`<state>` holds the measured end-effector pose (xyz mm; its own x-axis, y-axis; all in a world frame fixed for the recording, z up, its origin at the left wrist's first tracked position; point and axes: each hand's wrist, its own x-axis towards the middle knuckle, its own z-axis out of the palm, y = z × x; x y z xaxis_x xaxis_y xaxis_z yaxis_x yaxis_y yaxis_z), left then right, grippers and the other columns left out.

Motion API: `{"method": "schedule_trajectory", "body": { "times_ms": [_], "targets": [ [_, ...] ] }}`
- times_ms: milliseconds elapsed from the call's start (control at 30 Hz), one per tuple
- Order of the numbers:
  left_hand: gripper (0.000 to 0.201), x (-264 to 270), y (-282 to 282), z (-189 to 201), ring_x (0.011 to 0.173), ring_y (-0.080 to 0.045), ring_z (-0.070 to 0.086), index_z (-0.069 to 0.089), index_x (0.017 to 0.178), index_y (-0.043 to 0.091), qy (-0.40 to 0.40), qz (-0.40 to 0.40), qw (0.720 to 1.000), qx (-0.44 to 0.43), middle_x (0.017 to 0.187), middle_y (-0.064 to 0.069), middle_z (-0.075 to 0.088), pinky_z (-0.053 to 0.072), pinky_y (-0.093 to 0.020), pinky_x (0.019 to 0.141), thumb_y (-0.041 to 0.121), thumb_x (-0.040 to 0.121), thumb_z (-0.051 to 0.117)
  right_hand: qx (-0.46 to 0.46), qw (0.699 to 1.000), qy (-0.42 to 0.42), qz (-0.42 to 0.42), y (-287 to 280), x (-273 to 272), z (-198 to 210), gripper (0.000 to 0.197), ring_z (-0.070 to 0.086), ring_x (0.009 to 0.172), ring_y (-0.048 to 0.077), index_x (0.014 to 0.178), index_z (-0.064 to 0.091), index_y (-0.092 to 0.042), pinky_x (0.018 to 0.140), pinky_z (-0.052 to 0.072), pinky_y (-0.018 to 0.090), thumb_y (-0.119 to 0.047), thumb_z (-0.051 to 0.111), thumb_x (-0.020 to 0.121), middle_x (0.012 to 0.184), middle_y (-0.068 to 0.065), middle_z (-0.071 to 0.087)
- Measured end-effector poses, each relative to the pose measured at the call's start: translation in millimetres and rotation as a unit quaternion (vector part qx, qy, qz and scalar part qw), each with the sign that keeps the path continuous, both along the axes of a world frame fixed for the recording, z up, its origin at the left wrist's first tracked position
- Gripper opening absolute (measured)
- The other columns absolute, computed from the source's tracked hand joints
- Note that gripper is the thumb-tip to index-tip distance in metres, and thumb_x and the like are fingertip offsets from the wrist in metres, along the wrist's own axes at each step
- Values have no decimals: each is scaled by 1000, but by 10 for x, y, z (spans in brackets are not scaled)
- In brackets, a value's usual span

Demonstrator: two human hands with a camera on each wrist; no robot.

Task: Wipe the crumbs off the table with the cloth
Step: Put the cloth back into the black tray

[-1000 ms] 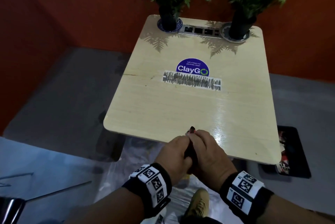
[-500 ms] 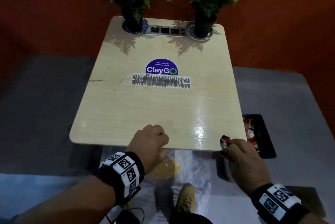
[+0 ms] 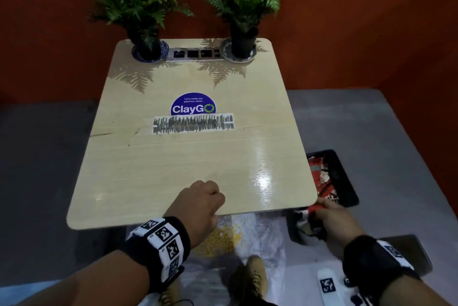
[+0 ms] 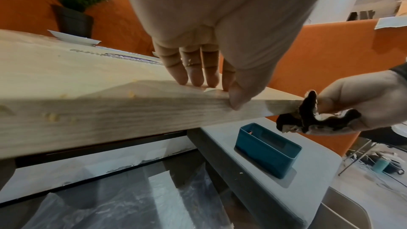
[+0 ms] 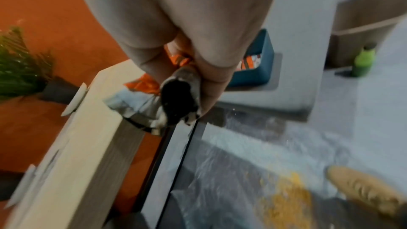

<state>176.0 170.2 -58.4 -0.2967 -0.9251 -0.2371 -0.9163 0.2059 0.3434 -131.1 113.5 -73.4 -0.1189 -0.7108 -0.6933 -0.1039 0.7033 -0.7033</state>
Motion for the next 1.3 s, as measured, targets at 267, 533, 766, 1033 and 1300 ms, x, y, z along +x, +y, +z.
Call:
{"method": "schedule_trajectory", "body": {
  "times_ms": [267,533,766,1033,1300],
  "targets": [
    [30,-60,-137,160,95,-24,49,61,90,17,-27,-39,997,55,106,2,53,46,-39,78,39,84,42,90,977,-184,-53,349,454,-74,24,59,87,35,105,62,17,68,52,37,1,64,86,94,27,64],
    [25,-626,-701,239,103,-29,51,64,106,19,-10,-69,998,9,119,-4,55,49,-42,79,25,87,49,-230,936,213,160,162,294,429,34,65,91,9,116,68,-31,82,56,30,-20,71,84,106,-8,68],
    [16,-1265,-1225,288,96,-28,46,58,90,20,-33,-130,990,37,106,-3,50,50,-44,74,17,75,54,-241,873,337,256,-101,-45,297,41,54,111,16,121,69,-26,94,36,18,-18,68,80,119,-1,62],
    [79,-1793,-1546,284,134,-32,22,27,144,23,-113,-128,980,100,149,-10,22,43,-46,101,37,76,63,-183,957,224,9,-642,-687,1,30,69,84,19,108,69,-33,81,59,36,-23,67,80,93,-3,73],
    [88,-1933,-1612,274,146,-30,4,13,152,17,-145,-87,979,114,161,-10,-2,24,-36,114,44,84,64,-76,960,265,37,-1304,-1163,-789,25,69,82,27,102,67,-25,80,57,37,-36,65,80,93,5,72]
  ]
}}
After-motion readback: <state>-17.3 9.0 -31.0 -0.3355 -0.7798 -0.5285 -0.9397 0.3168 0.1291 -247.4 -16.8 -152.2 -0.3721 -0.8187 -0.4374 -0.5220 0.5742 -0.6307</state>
